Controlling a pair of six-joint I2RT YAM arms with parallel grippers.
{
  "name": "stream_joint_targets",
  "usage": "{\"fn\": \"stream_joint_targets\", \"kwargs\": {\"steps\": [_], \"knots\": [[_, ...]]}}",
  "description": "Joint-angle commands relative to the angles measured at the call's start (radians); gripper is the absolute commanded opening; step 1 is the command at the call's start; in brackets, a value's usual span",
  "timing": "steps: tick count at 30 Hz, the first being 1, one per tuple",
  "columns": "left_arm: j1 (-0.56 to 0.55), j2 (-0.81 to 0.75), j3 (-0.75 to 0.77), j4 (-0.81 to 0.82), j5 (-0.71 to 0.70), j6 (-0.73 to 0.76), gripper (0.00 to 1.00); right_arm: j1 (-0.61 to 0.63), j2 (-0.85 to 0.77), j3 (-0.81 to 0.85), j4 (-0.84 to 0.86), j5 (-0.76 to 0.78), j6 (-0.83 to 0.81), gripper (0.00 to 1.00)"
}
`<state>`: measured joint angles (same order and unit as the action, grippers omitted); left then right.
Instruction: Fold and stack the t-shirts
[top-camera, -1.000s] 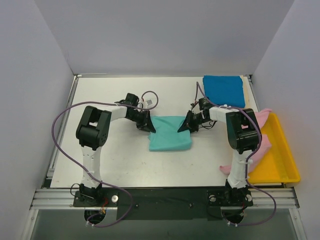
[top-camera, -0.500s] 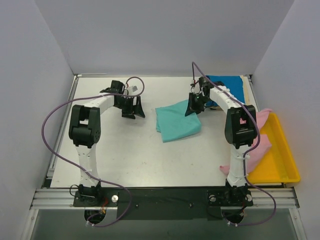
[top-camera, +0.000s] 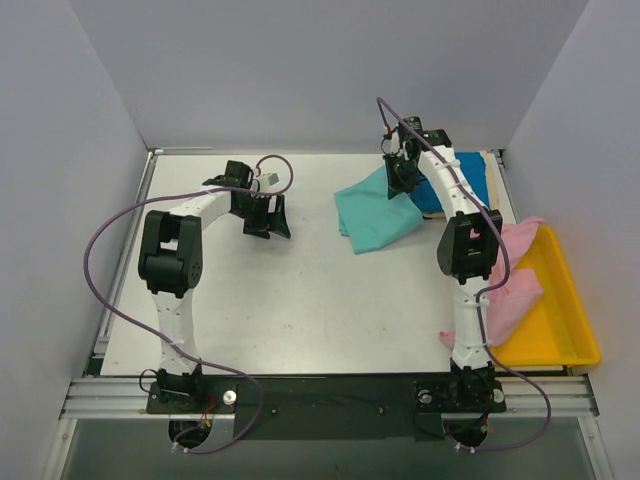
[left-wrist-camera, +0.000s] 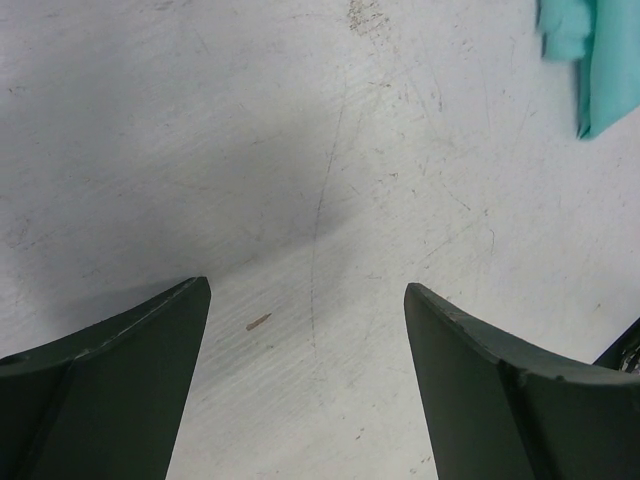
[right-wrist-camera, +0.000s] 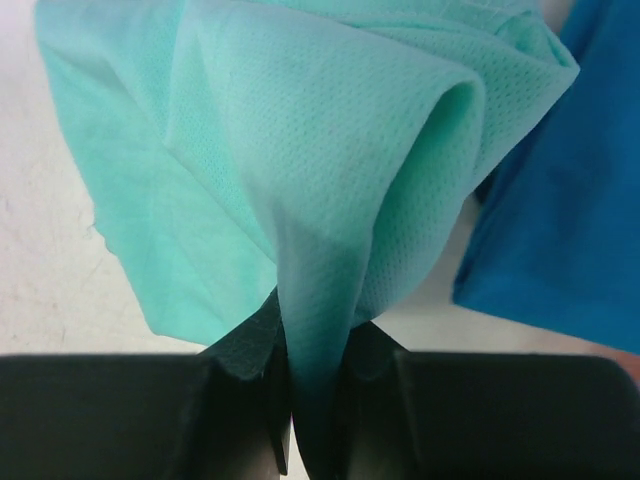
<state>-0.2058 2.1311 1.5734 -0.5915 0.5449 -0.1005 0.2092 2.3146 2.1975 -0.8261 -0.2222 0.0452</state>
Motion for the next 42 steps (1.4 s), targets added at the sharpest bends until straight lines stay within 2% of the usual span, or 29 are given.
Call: {"fn": "stream_joint_targets", "kwargs": {"steps": [1, 7, 15, 34, 42], "knots": [[0.002, -0.046, 0.022, -0.01, -0.025, 0.027, 0.89, -0.008, 0.008, 0.175, -0.054, 0.168, -0.088, 0.0], [0.0, -0.056, 0.02, -0.011, -0.039, 0.044, 0.9, -0.016, 0.008, 0.214, 0.045, 0.303, -0.206, 0.0], [0.0, -0.053, 0.013, -0.01, -0.051, 0.051, 0.9, -0.044, -0.026, 0.261, 0.122, 0.353, -0.311, 0.0], [0.002, -0.046, 0.023, -0.022, -0.077, 0.071, 0.9, -0.152, -0.161, 0.229, 0.114, 0.271, -0.352, 0.0], [0.0, -0.043, 0.033, -0.033, -0.097, 0.084, 0.91, -0.201, -0.139, 0.186, 0.113, 0.231, -0.357, 0.0]]}}
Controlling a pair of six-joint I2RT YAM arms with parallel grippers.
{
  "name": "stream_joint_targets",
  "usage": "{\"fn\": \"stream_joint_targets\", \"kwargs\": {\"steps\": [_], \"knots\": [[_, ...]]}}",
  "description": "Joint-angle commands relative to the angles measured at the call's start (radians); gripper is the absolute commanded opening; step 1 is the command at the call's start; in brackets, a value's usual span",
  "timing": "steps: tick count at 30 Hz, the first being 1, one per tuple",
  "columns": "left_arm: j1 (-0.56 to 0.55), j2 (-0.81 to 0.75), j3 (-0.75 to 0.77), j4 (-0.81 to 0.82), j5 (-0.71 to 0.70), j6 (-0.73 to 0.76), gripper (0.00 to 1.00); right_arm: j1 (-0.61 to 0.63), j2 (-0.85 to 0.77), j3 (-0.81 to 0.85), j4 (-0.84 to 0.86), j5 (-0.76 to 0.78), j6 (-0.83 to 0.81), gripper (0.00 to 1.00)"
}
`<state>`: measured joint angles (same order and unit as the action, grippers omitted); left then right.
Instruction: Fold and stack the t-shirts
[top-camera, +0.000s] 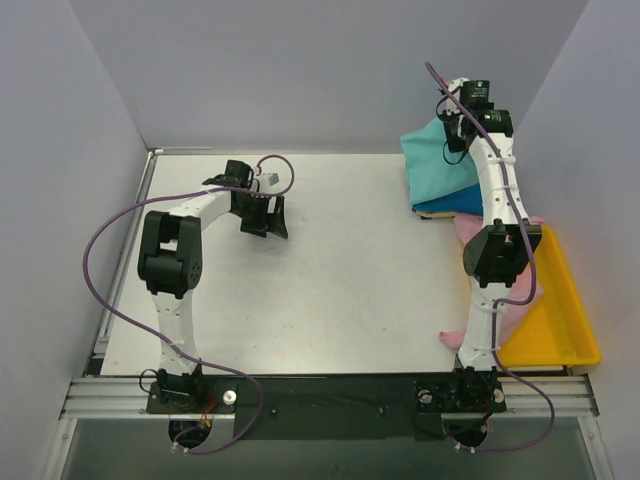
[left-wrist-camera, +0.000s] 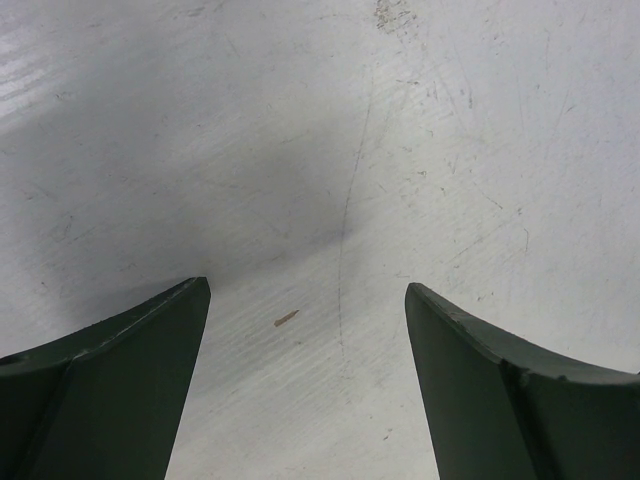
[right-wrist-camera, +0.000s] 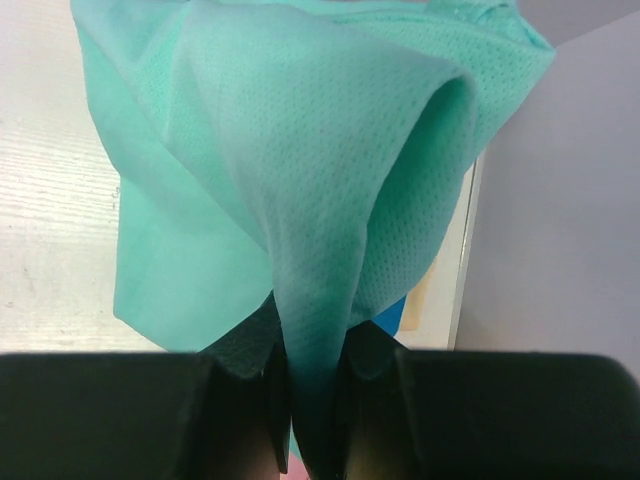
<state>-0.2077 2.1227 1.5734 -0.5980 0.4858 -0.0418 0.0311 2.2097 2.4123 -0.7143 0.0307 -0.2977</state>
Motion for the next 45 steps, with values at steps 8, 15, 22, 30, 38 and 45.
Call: {"fn": "stream_joint_targets", "kwargs": {"steps": [8, 15, 22, 30, 38, 45], "knots": [[0.004, -0.038, 0.03, -0.037, -0.055, 0.037, 0.91, -0.092, 0.042, -0.022, 0.029, -0.052, -0.006, 0.0], [0.005, -0.043, 0.037, -0.051, -0.079, 0.075, 0.91, -0.135, 0.108, -0.016, 0.064, -0.084, -0.001, 0.0], [0.004, -0.033, 0.048, -0.066, -0.099, 0.092, 0.91, -0.169, 0.148, -0.015, 0.125, -0.034, 0.006, 0.2], [-0.001, -0.029, 0.057, -0.079, -0.118, 0.109, 0.91, -0.211, 0.131, 0.007, 0.219, 0.259, 0.084, 0.65], [-0.01, -0.029, 0.056, -0.074, -0.128, 0.122, 0.91, -0.212, 0.06, -0.119, 0.377, -0.4, 0.358, 0.15], [-0.01, -0.041, 0.039, -0.069, -0.138, 0.128, 0.91, -0.16, 0.205, -0.099, 0.659, -0.532, 0.762, 0.0]]}}
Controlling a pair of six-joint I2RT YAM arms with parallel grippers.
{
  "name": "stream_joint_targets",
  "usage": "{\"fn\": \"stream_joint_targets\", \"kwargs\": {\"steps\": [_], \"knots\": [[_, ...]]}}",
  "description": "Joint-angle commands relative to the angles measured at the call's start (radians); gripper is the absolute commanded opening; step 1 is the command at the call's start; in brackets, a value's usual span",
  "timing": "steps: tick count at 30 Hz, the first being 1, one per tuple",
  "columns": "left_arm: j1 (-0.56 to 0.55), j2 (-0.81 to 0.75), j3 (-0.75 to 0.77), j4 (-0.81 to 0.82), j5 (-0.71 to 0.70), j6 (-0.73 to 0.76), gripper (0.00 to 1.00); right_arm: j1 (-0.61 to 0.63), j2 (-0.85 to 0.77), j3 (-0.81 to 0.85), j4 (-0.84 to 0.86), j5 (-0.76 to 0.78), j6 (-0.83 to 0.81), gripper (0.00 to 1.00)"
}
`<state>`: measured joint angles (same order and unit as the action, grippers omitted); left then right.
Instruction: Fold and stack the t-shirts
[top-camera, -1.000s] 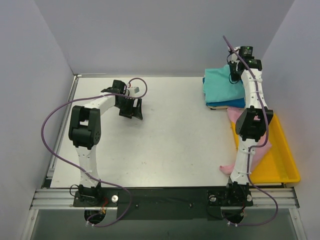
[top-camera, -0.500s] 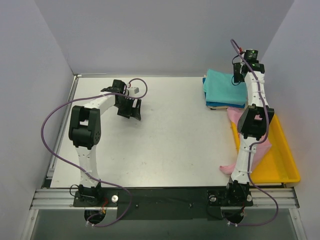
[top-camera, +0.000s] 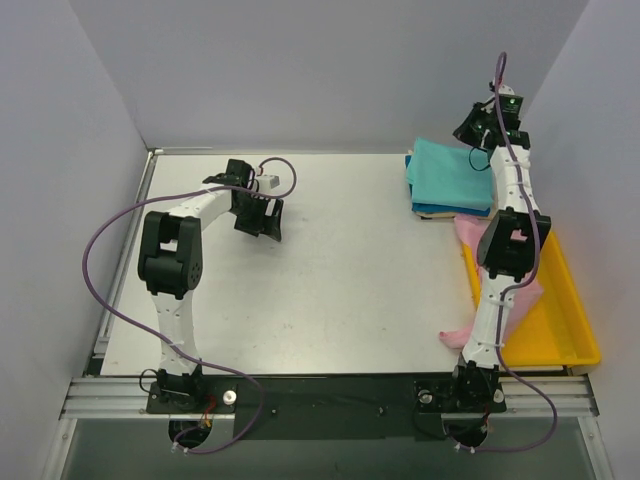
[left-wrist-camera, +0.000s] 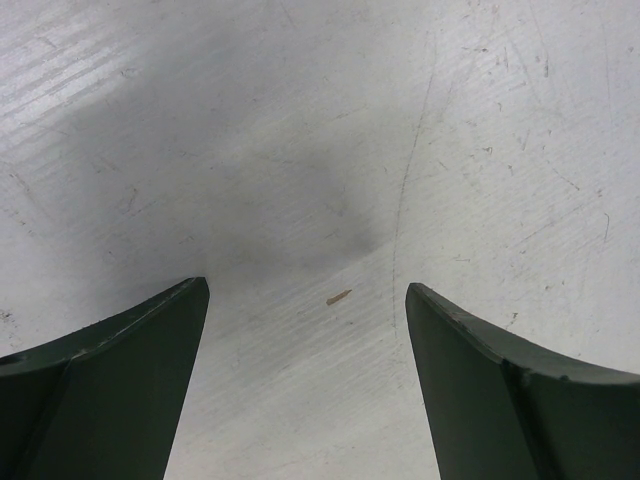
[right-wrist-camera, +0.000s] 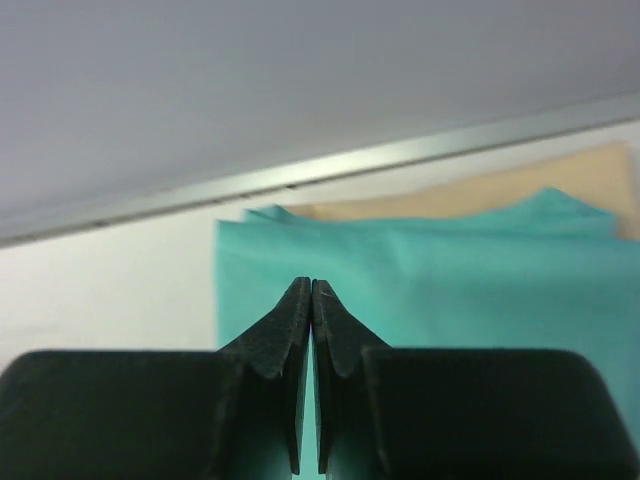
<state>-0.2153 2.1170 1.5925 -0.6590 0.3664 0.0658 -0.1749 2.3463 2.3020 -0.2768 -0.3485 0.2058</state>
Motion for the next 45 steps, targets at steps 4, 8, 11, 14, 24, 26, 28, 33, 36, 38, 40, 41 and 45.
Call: {"fn": "stream_joint_targets", "kwargs": {"steps": [4, 8, 11, 14, 24, 26, 28, 33, 36, 38, 40, 41, 45], "knots": [[0.002, -0.04, 0.014, -0.005, -0.018, 0.023, 0.91, 0.08, 0.166, 0.098, 0.31, -0.092, 0.365, 0.0], [0.008, -0.031, 0.014, -0.002, -0.018, 0.022, 0.91, 0.106, 0.251, 0.129, 0.329, -0.057, 0.489, 0.0], [0.014, -0.026, 0.018, -0.007, -0.018, 0.023, 0.91, 0.126, 0.26, 0.1, 0.337, -0.043, 0.511, 0.0], [0.016, -0.026, 0.018, -0.007, -0.02, 0.028, 0.91, 0.135, 0.263, 0.091, 0.337, -0.052, 0.524, 0.0], [0.016, -0.057, 0.003, 0.001, -0.015, 0.034, 0.91, 0.124, 0.142, 0.085, 0.347, -0.061, 0.481, 0.0], [0.014, -0.069, 0.0, 0.002, -0.015, 0.032, 0.91, 0.121, 0.081, 0.082, 0.341, -0.101, 0.455, 0.02], [0.016, -0.089, 0.003, -0.007, -0.011, 0.04, 0.91, 0.124, 0.0, 0.048, 0.327, -0.16, 0.405, 0.16], [0.03, -0.192, 0.034, -0.115, 0.031, 0.156, 0.91, 0.12, -0.327, -0.261, 0.297, -0.276, 0.241, 0.59], [0.039, -0.281, 0.023, -0.155, 0.016, 0.264, 0.91, 0.109, -0.554, -0.494, 0.284, -0.277, 0.179, 0.78], [0.05, -0.365, -0.024, -0.156, 0.012, 0.307, 0.91, 0.104, -0.681, -0.669, 0.281, -0.253, 0.126, 0.89], [0.056, -0.468, -0.1, -0.13, 0.025, 0.338, 0.91, 0.1, -0.793, -0.835, 0.28, -0.213, 0.084, 0.92], [0.057, -0.539, -0.161, -0.107, 0.031, 0.353, 0.91, 0.098, -0.833, -0.942, 0.283, -0.207, 0.064, 0.92], [0.067, -0.75, -0.384, 0.057, 0.065, 0.286, 0.91, 0.097, -1.015, -1.251, 0.339, -0.164, 0.003, 0.93]]}}
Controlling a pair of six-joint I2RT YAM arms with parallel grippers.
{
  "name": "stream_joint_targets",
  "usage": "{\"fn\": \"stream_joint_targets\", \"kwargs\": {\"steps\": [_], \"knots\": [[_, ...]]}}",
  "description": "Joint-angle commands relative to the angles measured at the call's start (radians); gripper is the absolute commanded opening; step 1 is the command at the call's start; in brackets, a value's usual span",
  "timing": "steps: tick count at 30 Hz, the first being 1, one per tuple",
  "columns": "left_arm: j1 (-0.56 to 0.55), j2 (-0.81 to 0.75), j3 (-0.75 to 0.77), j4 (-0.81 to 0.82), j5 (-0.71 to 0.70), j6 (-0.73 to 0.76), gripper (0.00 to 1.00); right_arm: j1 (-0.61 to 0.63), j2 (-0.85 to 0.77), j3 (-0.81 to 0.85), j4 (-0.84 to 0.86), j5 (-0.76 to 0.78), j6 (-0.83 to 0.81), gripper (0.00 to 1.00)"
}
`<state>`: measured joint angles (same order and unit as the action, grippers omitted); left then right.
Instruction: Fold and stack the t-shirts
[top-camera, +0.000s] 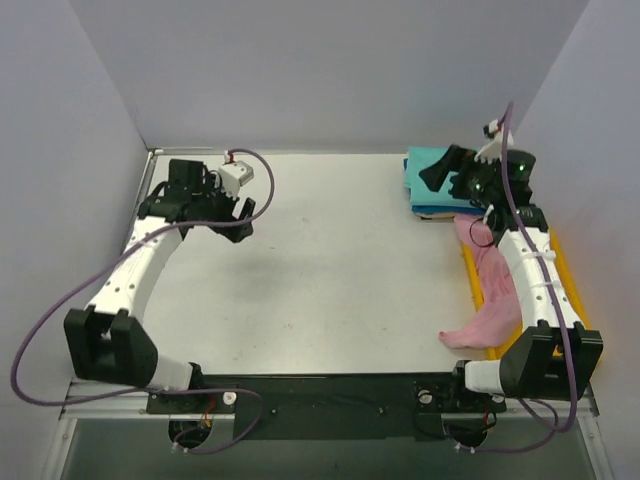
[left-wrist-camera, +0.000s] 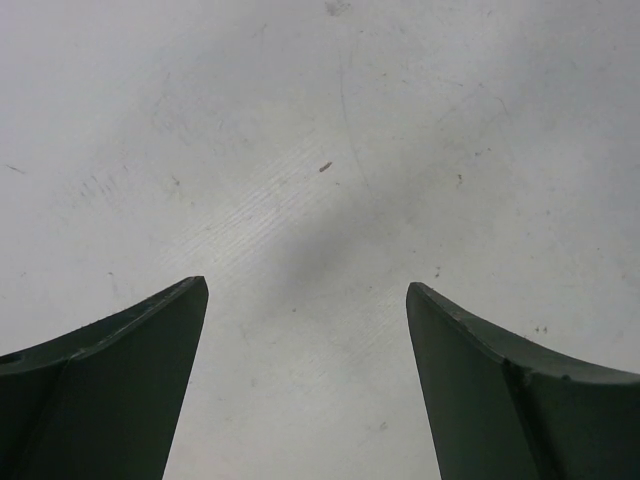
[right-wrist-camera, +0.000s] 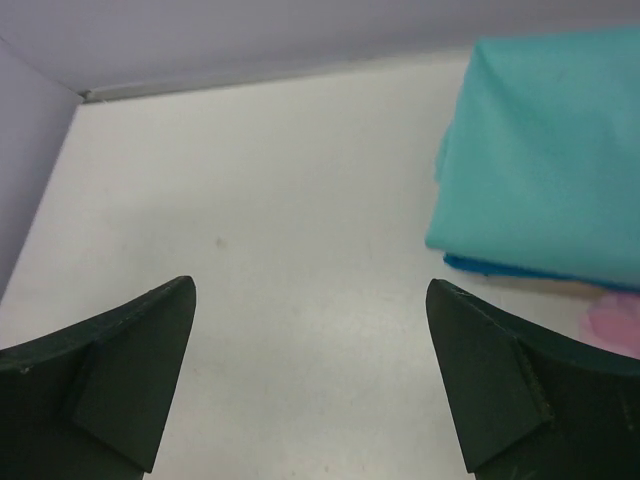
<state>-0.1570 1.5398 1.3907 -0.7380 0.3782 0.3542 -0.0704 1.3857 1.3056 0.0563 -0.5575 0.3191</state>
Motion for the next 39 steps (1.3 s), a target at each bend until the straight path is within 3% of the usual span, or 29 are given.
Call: {"fn": "stream_joint_targets", "kwargs": {"steps": [1, 6, 14, 23, 32, 39], "knots": [[0.01, -0.228, -0.218, 0.175, 0.056, -0.035, 0.91, -0.008, -0.107, -0.346, 0.02, 0.066, -0.115, 0.93], [0.043, -0.363, -0.477, 0.357, -0.068, -0.286, 0.91, 0.001, -0.298, -0.616, 0.131, 0.188, -0.081, 0.93], [0.126, -0.54, -0.765, 0.543, -0.252, -0.428, 0.92, 0.017, -0.509, -0.985, 0.269, 0.375, -0.097, 0.93], [0.192, -0.627, -0.958, 0.761, -0.328, -0.457, 0.91, 0.049, -0.68, -1.111, 0.315, 0.522, -0.121, 0.93], [0.191, -0.652, -1.016, 0.784, -0.429, -0.474, 0.92, 0.064, -0.738, -1.178, 0.352, 0.538, -0.129, 0.94], [0.191, -0.656, -1.036, 0.802, -0.426, -0.485, 0.91, 0.066, -0.723, -1.172, 0.346, 0.539, -0.127, 0.94]]}}
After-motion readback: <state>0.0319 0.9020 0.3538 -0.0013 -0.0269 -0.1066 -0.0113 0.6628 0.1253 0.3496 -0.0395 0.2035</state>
